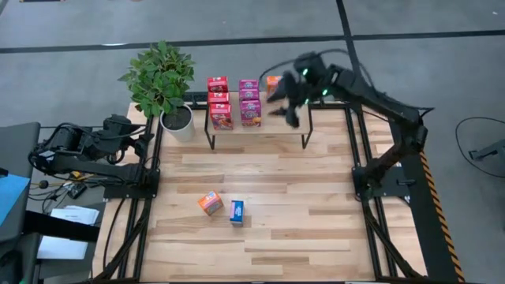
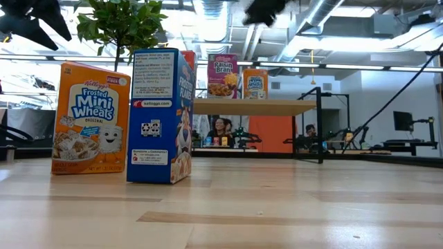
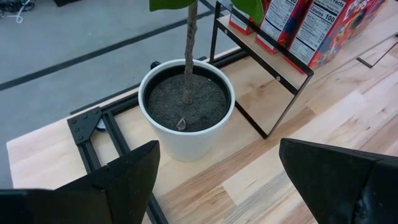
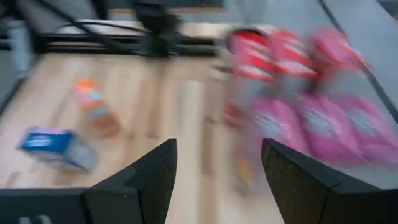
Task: Stack cereal on shelf
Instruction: Put the orange cereal box on the shelf aligned with the other orange cereal box on the shelf
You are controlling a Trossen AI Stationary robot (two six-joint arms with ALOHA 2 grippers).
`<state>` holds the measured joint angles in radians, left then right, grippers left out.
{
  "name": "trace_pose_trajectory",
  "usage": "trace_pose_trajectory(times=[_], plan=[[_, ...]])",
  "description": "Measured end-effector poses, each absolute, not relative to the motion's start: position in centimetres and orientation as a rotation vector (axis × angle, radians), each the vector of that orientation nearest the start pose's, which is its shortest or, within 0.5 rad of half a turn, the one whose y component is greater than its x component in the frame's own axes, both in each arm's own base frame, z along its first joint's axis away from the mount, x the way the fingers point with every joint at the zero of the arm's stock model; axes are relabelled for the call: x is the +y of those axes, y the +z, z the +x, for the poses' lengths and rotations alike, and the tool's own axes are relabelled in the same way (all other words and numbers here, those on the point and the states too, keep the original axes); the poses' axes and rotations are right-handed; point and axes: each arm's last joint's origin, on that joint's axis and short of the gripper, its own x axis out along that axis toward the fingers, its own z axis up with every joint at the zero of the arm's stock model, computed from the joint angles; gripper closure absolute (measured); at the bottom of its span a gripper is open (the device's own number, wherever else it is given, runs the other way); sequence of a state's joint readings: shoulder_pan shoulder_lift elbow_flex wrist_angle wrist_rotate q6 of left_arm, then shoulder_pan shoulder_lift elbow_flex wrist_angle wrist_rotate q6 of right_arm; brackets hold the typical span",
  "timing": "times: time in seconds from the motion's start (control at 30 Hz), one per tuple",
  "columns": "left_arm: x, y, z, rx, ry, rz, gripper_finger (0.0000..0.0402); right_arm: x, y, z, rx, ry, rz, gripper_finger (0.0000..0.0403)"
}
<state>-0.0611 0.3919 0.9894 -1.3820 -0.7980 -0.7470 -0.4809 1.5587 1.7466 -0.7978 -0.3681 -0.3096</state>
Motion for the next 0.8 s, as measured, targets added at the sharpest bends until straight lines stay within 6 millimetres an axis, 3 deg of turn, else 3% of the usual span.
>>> trace_pose_trajectory(times=[0.13, 0.37, 0.57, 0.8], plan=[[2.0, 32.9, 0.9, 0.432, 0.904, -0.356, 0.0081, -9.1, 41.6, 33.6, 0.466, 0.093, -0.145, 0.0143], [2.0, 32.8, 0.8, 0.450, 0.897, -0.353, 0.0081, -2.9, 38.6, 39.9, 0.354, 0.250, -0.231, 0.0143], [2.0, 32.8, 0.7, 0.462, 0.890, -0.354, 0.0081, 1.5, 33.8, 44.9, 0.311, 0.347, -0.219, 0.0143], [1.9, 32.7, 0.8, 0.498, 0.845, -0.345, 0.0081, 5.7, 27.1, 48.2, 0.381, 0.442, -0.219, 0.0143]])
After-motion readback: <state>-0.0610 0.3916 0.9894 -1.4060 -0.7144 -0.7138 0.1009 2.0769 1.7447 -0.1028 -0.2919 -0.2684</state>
